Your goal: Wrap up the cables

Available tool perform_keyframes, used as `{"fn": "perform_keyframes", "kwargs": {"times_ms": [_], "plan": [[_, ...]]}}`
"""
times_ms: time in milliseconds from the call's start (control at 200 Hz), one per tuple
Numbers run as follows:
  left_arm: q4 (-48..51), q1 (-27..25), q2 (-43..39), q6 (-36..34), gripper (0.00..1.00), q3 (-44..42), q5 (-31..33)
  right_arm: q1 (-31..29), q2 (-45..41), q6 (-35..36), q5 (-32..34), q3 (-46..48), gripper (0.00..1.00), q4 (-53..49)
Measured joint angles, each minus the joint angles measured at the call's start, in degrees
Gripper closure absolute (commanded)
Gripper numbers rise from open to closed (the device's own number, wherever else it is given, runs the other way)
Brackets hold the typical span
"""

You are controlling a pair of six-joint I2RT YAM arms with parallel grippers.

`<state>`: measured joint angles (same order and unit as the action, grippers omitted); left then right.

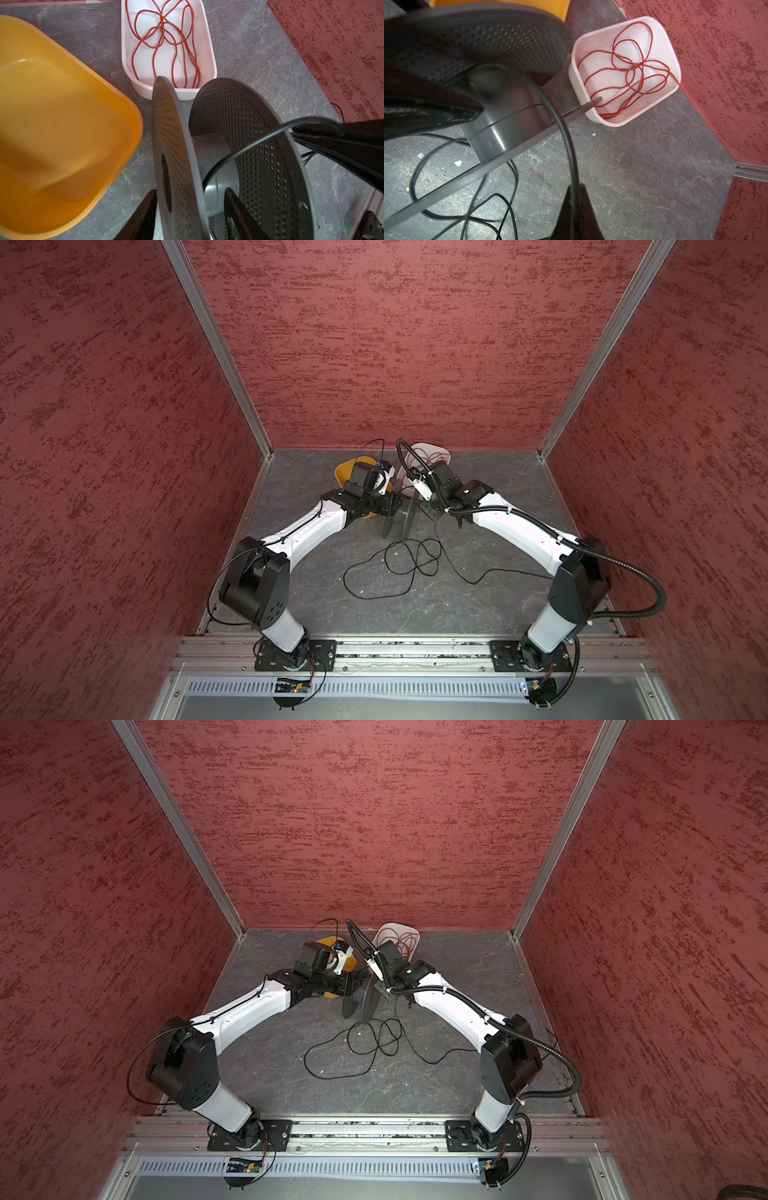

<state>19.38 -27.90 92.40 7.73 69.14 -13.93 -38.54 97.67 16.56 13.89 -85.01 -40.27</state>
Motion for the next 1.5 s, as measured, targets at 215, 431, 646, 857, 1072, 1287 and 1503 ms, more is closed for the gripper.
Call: {"fn": "perform_keyframes", "kwargs": {"times_ms": [215, 431, 646, 857, 1072, 1287, 1503], "plan": [[-0.11, 0.00, 0.39, 0.20, 0.55, 1.01, 0.00, -0.15, 0.33, 1.27, 0.98, 0.00, 1.00, 0.02], [-0.39, 0.00, 2.05, 0.55, 0.60, 2.14, 0.07, -1.03, 0.92, 2.34, 1.40, 0.00, 1.00, 0.20], [-0.35, 0.00, 4.09, 0.85, 0.69, 2.51, 0.59, -1.40, 1.51, 3.04, 1.42, -0.02, 1.00, 0.85], [-0.33, 0.04, 4.11, 1.16, 0.77, 2.78, 1.14, -1.44, 1.53, 3.48, 1.38, -0.02, 1.00, 2.01], [0.55, 0.04, 4.17, 0.76, 0.86, 3.34, 2.25, -1.44, 1.81, 3.87, 1.38, -0.02, 1.00, 2.95], [2.86, -0.09, 4.48, 0.48, 1.00, 3.98, 2.29, -1.51, 1.90, 4.07, 1.42, -0.02, 1.00, 4.83], [6.97, -0.11, 4.81, 0.46, 1.00, 6.51, 4.09, -1.51, 1.90, 3.58, 1.42, 0.00, 0.91, 5.77]]}}
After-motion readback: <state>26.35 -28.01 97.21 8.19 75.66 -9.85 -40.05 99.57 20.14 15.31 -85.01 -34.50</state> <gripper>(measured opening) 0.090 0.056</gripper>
